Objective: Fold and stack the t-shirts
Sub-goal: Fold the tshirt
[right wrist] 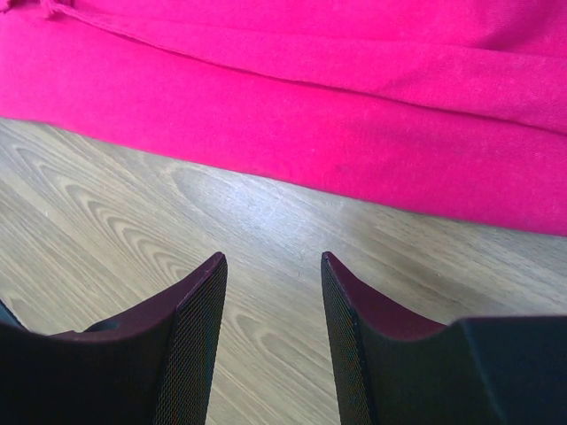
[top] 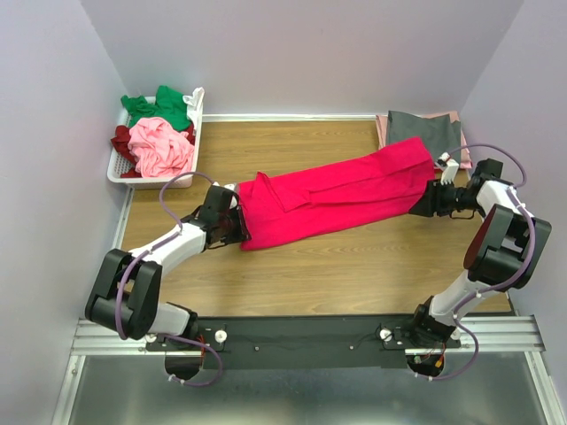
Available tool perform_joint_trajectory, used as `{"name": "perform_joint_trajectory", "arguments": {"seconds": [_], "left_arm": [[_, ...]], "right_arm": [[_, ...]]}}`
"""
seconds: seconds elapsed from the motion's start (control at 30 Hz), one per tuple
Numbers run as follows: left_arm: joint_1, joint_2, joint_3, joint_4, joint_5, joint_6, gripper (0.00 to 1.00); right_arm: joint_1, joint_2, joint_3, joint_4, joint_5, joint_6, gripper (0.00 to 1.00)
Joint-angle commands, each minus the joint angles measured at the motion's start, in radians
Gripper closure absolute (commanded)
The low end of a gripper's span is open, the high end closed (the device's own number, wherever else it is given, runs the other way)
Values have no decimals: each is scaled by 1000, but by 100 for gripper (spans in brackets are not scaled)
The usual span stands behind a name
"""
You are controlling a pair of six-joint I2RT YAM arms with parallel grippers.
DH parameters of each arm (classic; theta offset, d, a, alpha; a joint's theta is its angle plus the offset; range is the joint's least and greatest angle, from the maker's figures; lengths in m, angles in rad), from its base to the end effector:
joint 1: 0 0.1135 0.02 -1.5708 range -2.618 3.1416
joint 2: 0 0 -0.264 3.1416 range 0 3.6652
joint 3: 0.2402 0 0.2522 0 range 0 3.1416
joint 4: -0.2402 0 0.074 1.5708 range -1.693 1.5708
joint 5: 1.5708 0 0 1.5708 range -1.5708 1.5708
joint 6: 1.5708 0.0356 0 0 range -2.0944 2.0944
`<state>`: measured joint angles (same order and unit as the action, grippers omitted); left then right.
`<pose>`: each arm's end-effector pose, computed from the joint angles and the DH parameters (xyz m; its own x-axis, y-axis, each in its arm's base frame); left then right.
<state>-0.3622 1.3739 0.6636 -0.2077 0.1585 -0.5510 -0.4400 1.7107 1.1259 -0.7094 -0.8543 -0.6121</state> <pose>0.2407 -0.0972 0.1714 -0.8630 -0.2258 -0.4519 -0.0144 0.9052 -0.4248 0.3017 -0.1123 0.1960 -0.7660 -0.0564 -0.6403 -0.4236 0.7935 0.4368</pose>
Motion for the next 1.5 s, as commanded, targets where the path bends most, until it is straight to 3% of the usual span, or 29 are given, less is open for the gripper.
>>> {"name": "perform_joint_trajectory", "arguments": {"seconds": [0.0, 0.17, 0.23, 0.57, 1.0, 1.23, 1.47], "left_arm": [[-9, -6, -7, 16, 22, -7, 74], [-11, -27, -19, 22, 30, -18, 97], [-11, -38, -28, 25, 36, -24, 100], [-14, -168, -143, 102, 65, -133, 100], [-15, -343, -226, 143, 82, -211, 100], [-14, -358, -249, 149, 93, -207, 100], [-14, -325, -251, 175, 108, -194, 100]], "right_arm": [[-8, -36, -11, -21, -14, -21, 46], [-12, -34, -8, -19, -2, -23, 46], [-16, -37, -6, -19, 14, -20, 46], [-43, -5, 127, -21, 165, 44, 45], [-63, 262, 423, -24, 245, 163, 45], [-63, 395, 540, -25, 277, 179, 45], [-63, 434, 542, -25, 347, 163, 46]]}}
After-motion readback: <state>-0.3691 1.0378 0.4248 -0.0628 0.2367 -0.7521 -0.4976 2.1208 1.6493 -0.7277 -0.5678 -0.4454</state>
